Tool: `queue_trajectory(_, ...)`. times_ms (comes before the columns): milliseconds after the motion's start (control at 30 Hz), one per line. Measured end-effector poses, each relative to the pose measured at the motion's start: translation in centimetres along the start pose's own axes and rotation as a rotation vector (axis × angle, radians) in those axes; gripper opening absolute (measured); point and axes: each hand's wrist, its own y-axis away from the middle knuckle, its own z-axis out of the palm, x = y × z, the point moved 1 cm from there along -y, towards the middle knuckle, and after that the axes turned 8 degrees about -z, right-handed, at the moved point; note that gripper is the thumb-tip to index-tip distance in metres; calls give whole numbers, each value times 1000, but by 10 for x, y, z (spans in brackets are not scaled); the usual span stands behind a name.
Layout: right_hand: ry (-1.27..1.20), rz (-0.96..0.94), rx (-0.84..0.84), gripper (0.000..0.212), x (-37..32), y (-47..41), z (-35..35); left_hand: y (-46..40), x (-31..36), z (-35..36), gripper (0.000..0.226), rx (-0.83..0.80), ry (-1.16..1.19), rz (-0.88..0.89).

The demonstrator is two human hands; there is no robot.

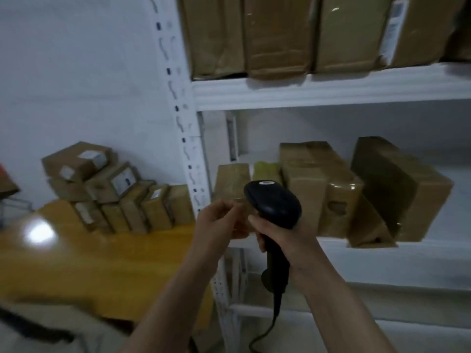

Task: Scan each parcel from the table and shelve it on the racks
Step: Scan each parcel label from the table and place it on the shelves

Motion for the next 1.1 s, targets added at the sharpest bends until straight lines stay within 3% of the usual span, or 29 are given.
queue_trajectory(100,12,30,-83,12,24,-4,48,1,-8,-53,18,31,0,-43)
queue_trajectory(333,19,145,-148,29,82,-10,176,9,-26,-208,25,176,27,-110)
queue_trajectory(567,-4,198,-124,17,129,-13,283,15,-44,-338,25,212,13,-124)
queue_trajectory(1100,-6,281,-70,13,192,-92,395,-80,-72,-469,26,239,-116,-219)
